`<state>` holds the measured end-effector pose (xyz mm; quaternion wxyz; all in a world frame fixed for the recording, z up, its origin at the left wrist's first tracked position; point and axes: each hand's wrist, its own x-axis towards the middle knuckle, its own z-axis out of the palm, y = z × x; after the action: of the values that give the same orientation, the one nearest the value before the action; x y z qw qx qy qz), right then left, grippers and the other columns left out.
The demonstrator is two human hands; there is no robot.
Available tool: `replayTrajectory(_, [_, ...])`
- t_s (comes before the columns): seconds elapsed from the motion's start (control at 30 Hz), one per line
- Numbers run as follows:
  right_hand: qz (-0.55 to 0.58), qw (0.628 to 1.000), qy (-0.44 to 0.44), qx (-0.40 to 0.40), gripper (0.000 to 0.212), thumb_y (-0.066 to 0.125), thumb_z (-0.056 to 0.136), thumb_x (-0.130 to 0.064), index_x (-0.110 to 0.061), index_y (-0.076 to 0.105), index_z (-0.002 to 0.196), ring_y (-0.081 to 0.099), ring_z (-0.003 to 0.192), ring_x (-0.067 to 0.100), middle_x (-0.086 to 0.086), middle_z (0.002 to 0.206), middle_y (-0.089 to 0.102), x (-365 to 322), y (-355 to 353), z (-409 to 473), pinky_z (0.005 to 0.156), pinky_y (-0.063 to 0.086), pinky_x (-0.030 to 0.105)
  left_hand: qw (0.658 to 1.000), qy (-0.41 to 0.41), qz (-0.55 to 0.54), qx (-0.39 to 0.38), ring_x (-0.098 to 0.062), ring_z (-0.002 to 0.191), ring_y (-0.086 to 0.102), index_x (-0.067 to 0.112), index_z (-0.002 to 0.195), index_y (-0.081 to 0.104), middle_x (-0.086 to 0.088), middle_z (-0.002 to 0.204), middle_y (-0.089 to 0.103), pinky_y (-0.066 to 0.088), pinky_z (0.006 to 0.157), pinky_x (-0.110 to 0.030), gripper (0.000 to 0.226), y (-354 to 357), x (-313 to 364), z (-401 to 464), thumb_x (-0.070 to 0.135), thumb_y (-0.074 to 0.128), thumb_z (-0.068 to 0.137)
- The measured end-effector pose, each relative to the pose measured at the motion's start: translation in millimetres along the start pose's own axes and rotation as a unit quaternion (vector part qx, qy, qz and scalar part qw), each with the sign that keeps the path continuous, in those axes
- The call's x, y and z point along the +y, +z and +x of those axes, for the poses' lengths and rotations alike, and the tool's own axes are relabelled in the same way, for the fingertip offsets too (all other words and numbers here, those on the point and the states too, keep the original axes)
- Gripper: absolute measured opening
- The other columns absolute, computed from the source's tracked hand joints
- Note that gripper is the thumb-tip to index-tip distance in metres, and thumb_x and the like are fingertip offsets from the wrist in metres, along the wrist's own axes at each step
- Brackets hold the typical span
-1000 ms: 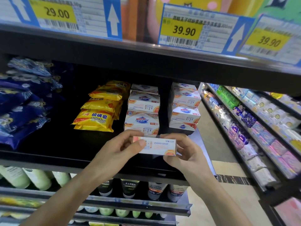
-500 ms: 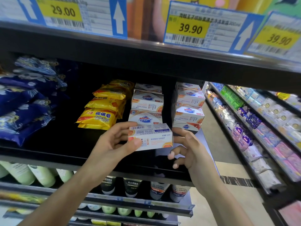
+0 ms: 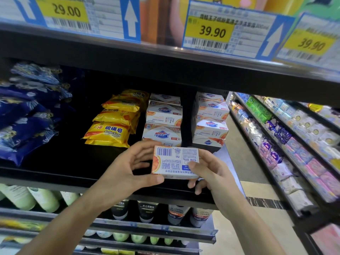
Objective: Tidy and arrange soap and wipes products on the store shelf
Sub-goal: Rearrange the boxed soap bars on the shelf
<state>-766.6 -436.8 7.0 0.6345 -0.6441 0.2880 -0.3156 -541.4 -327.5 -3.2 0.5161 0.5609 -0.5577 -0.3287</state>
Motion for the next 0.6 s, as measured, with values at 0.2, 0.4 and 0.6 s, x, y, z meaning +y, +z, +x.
replayTrajectory(0.2, [0.001, 1.0, -0.009, 0.02, 0.031, 0.069, 0.087, -0.026, -0.027, 0.07, 0.118, 0.062, 0.065, 0.023, 0.008, 0.107, 0.076, 1.4, 1.4, -0.6, 0.061, 0.055, 0.028, 1.0, 0.0, 0.003, 0.006, -0.01, 0.127, 0.064, 0.047, 0.134, 0.058, 0.014, 0.137, 0.067, 0.047, 0.107, -0.037, 0.074, 1.9, -0.5, 0.3, 0.024, 0.092, 0.072])
replayTrajectory(0.4, [0.003, 0.998, -0.05, 0.035, 0.042, 0.075, 0.076, -0.034, -0.032, 0.066, 0.117, 0.073, 0.08, 0.023, 0.007, 0.109, 0.076, 6.5, -1.3, -2.1, 0.067, 0.058, 0.026, 1.0, -0.008, -0.002, -0.001, -0.013, 0.126, 0.064, 0.041, 0.145, 0.049, 0.015, 0.141, 0.063, 0.049, 0.105, -0.036, 0.081, 2.9, -2.3, -0.5, 0.027, 0.089, 0.076])
replayTrajectory(0.6, [0.004, 0.994, -0.103, 0.047, 0.063, 0.081, 0.078, -0.028, -0.037, 0.06, 0.136, 0.068, 0.105, 0.042, 0.006, 0.116, 0.073, 15.2, -5.4, -3.0, 0.09, 0.06, 0.055, 0.995, -0.039, -0.085, 0.035, -0.015, 0.114, 0.07, 0.037, 0.115, 0.069, 0.0, 0.12, 0.075, 0.055, 0.092, -0.023, 0.028, 2.2, -0.8, -0.5, 0.042, 0.071, 0.087])
